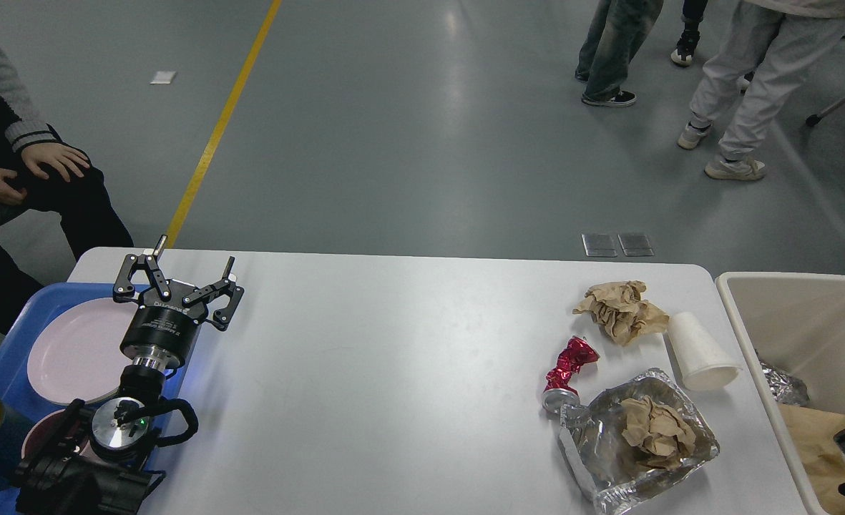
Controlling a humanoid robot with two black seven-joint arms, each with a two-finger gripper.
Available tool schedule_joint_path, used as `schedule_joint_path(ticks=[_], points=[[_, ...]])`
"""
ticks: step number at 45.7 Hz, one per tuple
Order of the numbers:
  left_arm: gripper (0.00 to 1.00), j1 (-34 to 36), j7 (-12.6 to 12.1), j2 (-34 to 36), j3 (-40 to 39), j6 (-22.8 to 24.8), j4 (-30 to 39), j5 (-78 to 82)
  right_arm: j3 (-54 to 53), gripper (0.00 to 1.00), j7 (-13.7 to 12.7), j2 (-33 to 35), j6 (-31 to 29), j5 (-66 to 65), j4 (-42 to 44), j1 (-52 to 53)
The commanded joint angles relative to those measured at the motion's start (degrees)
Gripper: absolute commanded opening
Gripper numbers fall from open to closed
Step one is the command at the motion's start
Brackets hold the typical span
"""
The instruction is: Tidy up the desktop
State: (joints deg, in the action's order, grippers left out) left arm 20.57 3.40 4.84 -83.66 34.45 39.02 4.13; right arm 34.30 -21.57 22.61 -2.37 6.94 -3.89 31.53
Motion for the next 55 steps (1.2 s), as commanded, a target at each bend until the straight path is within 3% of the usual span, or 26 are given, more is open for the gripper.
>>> schedule_joint_path(ticks=[1,14,22,30,39,49,55], points=[[0.97,0.0,0.0,0.0,0.0,0.0,0.0,0.0,-0.1,1.00,0.0,0.3,0.9,0.0,-0.2,0.0],[0.97,0.0,0.0,0.0,0.0,0.0,0.0,0.0,-0.3,1.00,-0.2,1.6,0.8,-0.2,-1.8,1.5],[0.97,0.0,-0.1,0.0,0.1,0.0,0.0,0.0,0.6,1.00,-1.3,8.2,-1.8,-2.0,-10.6,9.4],[0.97,0.0,0.0,0.0,0.0,0.0,0.0,0.0,11.9,1.00,-2.2,12.4,-9.6,-6.1,-22.4,25.5],[0.97,0.0,0.0,0.0,0.0,0.0,0.0,0.0,28.9,1.00,-2.2,11.7,-19.2,-6.1,-38.9,48.0],[0.97,0.0,0.0,0.0,0.0,0.0,0.0,0.0,37.5,1.00,-2.2,4.1,-28.9,-5.7,-54.2,69.3],[0.97,0.0,0.0,0.0,0.0,0.0,0.0,0.0,38.5,1.00,-2.2,-1.6,-31.1,-5.4,-64.0,78.7]])
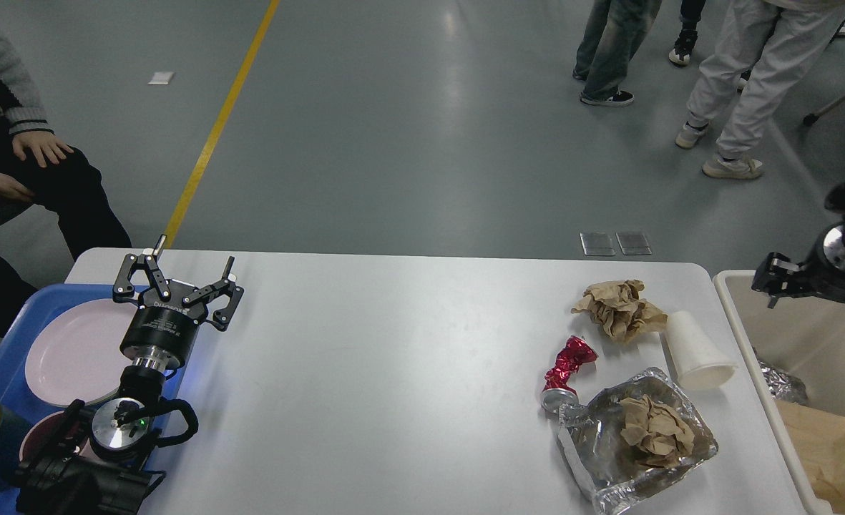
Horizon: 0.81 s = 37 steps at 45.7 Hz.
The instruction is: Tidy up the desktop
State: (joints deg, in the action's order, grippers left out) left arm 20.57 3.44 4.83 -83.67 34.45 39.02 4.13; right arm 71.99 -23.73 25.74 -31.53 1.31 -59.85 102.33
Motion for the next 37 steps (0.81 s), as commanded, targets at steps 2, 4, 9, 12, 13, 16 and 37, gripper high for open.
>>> schedule_joint_path(ticks=[2,4,9,12,13,16,37], points=[[0.97,0.0,-0.1,0.0,0.0,0.0,0.0,0.0,0.3,1.00,0.1,-5.8,-2.1,0.3,-10.2,10.5],[0.97,0.0,-0.1,0.0,0.0,0.0,0.0,0.0,-0.6,1.00,0.0,-6.2,-2.3,0.5,-11.9,12.4],[0.97,0.0,0.0,0.0,0.0,0.0,0.0,0.0,-2.1,1.00,0.0,-8.6,-2.4,3.3,-16.7,15.3],[0.97,0.0,0.0,0.0,0.0,0.0,0.0,0.0,-2.3,1.00,0.0,-10.0,-2.2,5.4,-19.9,17.7],[0.97,0.0,0.0,0.0,0.0,0.0,0.0,0.0,-2.3,1.00,0.0,-10.4,-2.1,5.8,-21.1,18.9],[0.97,0.0,0.0,0.0,0.0,0.0,0.0,0.0,-2.6,1.00,0.2,-11.3,-2.2,6.2,-24.8,22.5],[0.97,0.0,0.0,0.0,0.0,0.0,0.0,0.0,-3.9,0.98,4.5,-10.3,0.9,6.2,-32.1,26.8]])
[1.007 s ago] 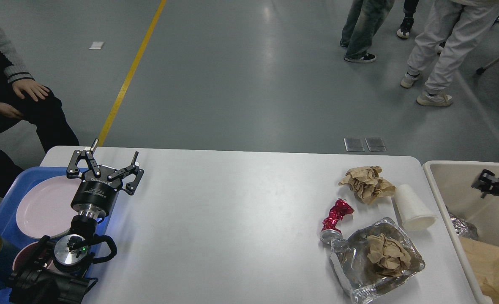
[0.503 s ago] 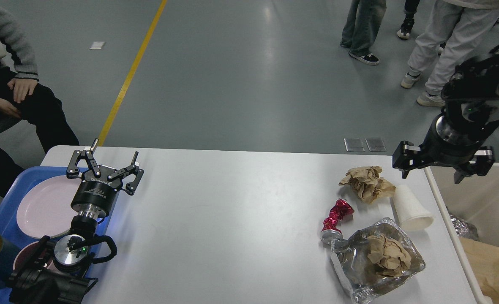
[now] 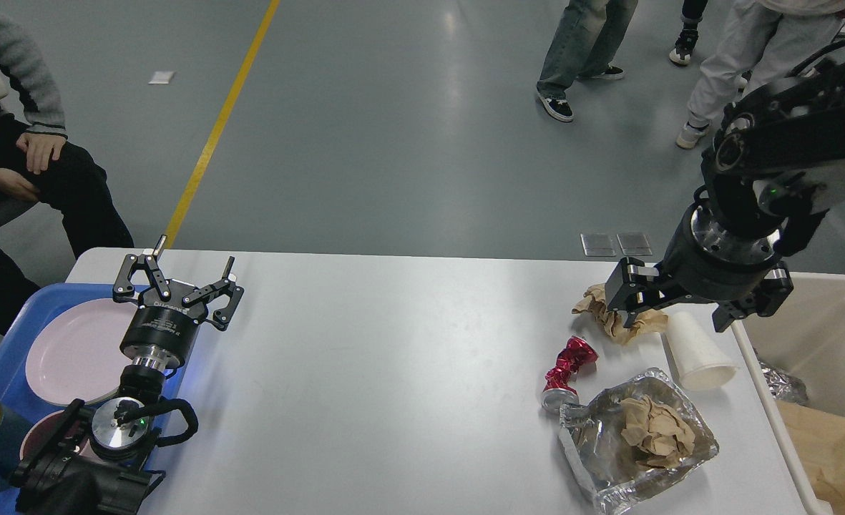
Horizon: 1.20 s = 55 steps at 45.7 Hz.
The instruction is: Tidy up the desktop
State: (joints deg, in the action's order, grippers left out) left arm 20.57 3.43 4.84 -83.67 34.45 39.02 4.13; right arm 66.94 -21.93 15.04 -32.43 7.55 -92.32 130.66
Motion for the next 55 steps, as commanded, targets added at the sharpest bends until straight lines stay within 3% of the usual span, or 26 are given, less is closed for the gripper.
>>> schedule_joint_path(ticks=[1,4,12,19,25,33,55], points=[[0.97,0.0,0.0,0.0,0.0,0.0,0.0,0.0,1.6,0.98,3.2,0.4,2.6,0.0,0.5,-2.0],[0.97,0.0,0.0,0.0,0.0,0.0,0.0,0.0,3.2,0.98,4.4,0.4,6.0,0.6,1.3,-4.7],[0.97,0.0,0.0,0.0,0.0,0.0,0.0,0.0,5.5,0.98,3.9,2.4,16.9,9.2,7.4,-17.6],[0.97,0.0,0.0,0.0,0.0,0.0,0.0,0.0,4.1,0.98,3.9,6.5,18.3,14.8,18.0,-30.5],[0.97,0.0,0.0,0.0,0.0,0.0,0.0,0.0,-1.9,0.99,4.0,9.2,19.8,19.1,28.8,-41.9],[0.97,0.0,0.0,0.0,0.0,0.0,0.0,0.0,-12.7,1.00,4.0,11.9,28.1,23.6,37.7,-54.6],[0.97,0.0,0.0,0.0,0.0,0.0,0.0,0.0,-28.1,0.98,4.2,11.8,32.4,23.2,51.0,-66.2]])
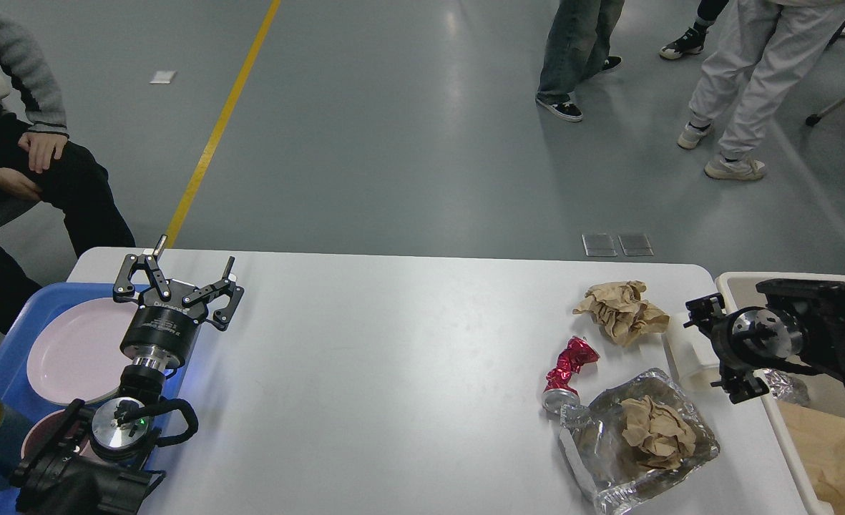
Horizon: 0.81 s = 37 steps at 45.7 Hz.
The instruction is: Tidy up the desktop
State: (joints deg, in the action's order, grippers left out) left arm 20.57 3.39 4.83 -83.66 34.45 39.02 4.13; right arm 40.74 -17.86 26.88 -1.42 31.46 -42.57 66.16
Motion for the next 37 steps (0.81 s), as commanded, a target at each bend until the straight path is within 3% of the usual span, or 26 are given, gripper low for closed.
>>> schedule_joint_path(ticks=[1,16,23,31,37], points=[[0.97,0.0,0.0,0.0,0.0,0.0,0.0,0.0,-1.9,0.98,0.1,-0.2,1.4,-0.7,1.8,-2.3],[0.97,0.0,0.0,0.0,0.0,0.0,0.0,0.0,-9.7,0.93,0.7,-1.2,1.6,-0.7,8.3,-8.1],[0.97,0.0,0.0,0.0,0.0,0.0,0.0,0.0,-15.9,0.80,0.7,-0.9,1.5,-1.3,9.1,-11.1],[0.97,0.0,0.0,0.0,0.0,0.0,0.0,0.0,-16.0,0.50,0.7,-0.9,1.5,-1.7,9.4,-11.5],[0.97,0.0,0.0,0.0,0.0,0.0,0.0,0.0,-16.0,0.40,0.7,-0.8,1.5,-1.7,9.6,-11.7]])
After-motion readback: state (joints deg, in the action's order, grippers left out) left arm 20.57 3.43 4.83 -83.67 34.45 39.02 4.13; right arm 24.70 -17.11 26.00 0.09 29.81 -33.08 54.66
